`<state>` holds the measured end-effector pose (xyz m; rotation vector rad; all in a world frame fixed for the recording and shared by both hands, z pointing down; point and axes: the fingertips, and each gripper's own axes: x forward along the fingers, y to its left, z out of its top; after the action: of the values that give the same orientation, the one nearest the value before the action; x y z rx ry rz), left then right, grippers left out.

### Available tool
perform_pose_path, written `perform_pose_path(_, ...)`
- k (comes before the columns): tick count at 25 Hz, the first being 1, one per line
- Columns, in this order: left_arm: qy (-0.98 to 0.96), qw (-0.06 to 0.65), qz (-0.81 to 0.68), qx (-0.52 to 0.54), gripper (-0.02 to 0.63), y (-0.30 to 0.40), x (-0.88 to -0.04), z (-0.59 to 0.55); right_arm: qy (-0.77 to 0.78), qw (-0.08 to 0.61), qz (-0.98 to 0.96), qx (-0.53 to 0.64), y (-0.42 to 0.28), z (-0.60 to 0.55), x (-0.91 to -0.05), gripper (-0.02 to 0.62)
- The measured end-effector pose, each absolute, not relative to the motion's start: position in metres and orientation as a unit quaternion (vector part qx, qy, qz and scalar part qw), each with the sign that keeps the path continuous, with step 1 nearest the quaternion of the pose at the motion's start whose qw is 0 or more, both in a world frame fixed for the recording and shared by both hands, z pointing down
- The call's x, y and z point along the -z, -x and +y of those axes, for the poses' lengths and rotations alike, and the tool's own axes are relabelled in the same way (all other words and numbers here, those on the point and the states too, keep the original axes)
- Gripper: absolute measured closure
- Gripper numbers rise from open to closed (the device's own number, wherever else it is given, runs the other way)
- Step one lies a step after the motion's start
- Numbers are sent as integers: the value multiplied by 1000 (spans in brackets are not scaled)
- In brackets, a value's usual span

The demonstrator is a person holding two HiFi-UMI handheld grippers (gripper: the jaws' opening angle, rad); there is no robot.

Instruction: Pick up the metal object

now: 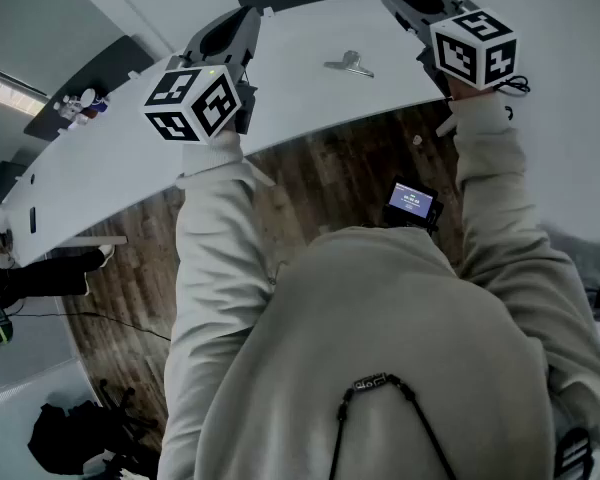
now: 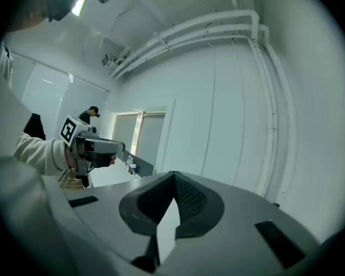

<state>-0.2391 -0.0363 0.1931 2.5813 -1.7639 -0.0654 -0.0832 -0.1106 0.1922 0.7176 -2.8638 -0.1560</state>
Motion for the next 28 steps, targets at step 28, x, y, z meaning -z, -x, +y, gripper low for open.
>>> perform_pose_path(28, -810, 29, -584, 39, 603, 236, -216, -84, -264, 76, -961, -22, 45, -165, -219, 577)
